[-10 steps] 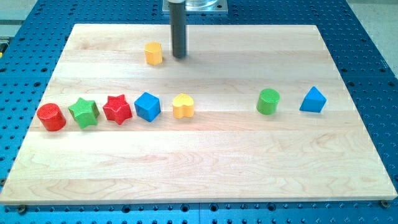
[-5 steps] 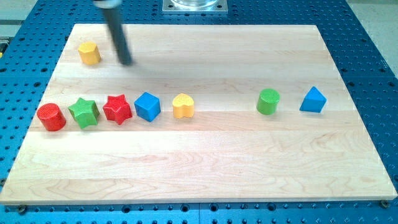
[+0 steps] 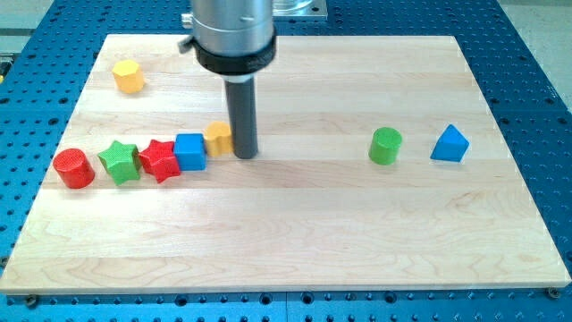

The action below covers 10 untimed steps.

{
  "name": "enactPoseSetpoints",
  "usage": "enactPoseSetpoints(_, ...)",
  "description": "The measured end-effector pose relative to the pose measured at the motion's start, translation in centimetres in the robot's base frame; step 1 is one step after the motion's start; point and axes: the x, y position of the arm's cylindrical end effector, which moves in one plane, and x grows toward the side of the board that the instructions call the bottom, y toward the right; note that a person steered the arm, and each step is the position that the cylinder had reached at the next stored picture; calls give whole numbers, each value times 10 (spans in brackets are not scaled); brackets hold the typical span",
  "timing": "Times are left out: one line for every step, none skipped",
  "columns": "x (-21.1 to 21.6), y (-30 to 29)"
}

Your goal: Slide both the yellow blocks towards the top left side of the board

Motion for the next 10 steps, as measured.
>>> enactPoseSetpoints(-18, -40)
enactPoseSetpoints(-31, -99)
enactPoseSetpoints(-50, -163)
enactPoseSetpoints(-31, -150)
enactPoseSetpoints(12, -189)
enactPoseSetpoints(-11, -242)
enactPoseSetpoints(-24, -242)
enactPoseSetpoints(-35, -216)
enactPoseSetpoints(-67, -216)
enactPoseSetpoints(-74, -242)
